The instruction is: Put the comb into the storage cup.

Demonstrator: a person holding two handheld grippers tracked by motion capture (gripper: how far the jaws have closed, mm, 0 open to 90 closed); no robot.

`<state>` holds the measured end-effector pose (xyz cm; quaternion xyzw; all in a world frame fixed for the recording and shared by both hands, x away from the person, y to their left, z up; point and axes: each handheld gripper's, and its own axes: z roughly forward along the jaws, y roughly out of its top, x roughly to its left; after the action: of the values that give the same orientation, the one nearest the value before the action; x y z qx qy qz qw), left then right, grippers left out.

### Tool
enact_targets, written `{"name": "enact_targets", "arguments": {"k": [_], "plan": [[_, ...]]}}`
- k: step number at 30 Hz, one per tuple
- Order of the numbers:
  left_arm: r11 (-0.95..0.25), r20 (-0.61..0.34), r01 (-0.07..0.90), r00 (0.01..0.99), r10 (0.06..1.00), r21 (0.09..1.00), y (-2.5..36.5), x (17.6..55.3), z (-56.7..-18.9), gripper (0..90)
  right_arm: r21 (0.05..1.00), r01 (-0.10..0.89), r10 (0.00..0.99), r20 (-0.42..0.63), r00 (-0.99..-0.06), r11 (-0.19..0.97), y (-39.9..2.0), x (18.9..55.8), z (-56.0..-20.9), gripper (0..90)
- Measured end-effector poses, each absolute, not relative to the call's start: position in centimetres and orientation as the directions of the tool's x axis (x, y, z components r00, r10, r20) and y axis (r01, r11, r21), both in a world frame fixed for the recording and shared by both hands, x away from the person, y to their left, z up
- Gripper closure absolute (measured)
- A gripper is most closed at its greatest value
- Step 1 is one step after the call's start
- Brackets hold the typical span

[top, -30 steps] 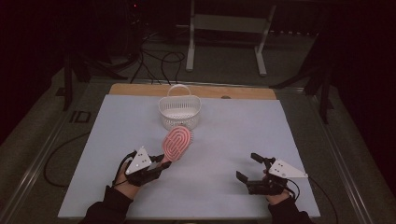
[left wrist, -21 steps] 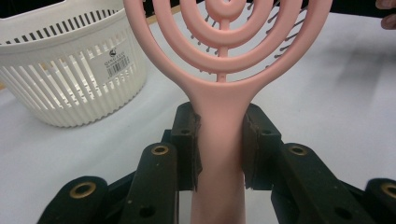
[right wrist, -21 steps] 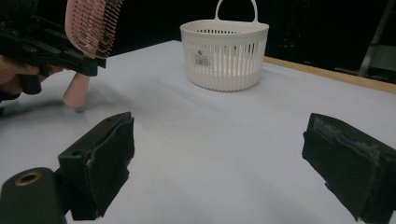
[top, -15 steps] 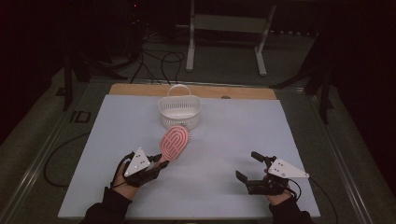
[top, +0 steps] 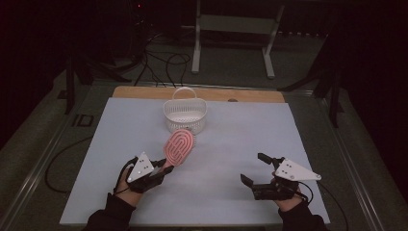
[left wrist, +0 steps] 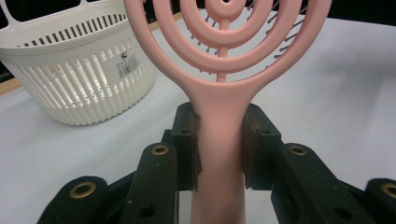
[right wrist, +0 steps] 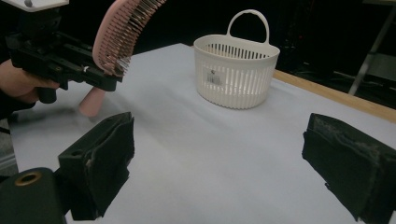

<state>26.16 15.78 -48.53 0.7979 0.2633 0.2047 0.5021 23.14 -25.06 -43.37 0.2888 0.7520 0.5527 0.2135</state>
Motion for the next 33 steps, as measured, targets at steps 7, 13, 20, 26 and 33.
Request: {"name": "enact_targets", "arguments": {"k": [7, 13, 20, 26, 33], "plan": [[-0.357, 0.062, 0.215, 0.777, 0.626, 0.909, 15.8, 26.2, -48.5, 71.0, 0.952, 0.189, 0.652, -0.014, -0.758, 0.240, -24.1, 23.2, -41.3, 8.8], [-0.359, 0.063, 0.216, 0.777, 0.626, 0.908, 15.8, 26.2, -48.5, 71.0, 0.953, 0.180, 0.645, -0.020, -0.764, 0.242, -23.3, 23.3, -40.1, 8.6], [-0.355, 0.059, 0.217, 0.777, 0.627, 0.910, 15.8, 26.2, -48.5, 71.0, 0.952, 0.175, 0.641, -0.027, -0.767, 0.250, -22.4, 23.6, -39.2, 8.4], [-0.356, 0.058, 0.217, 0.779, 0.624, 0.909, 15.8, 26.2, -48.5, 71.0, 0.956, 0.163, 0.629, -0.028, -0.777, 0.244, -21.7, 23.8, -38.4, 8.4], [-0.355, 0.059, 0.215, 0.779, 0.624, 0.910, 15.7, 26.2, -48.5, 71.0, 0.957, 0.161, 0.619, -0.024, -0.785, 0.241, -20.3, 24.0, -37.5, 8.4]]}}
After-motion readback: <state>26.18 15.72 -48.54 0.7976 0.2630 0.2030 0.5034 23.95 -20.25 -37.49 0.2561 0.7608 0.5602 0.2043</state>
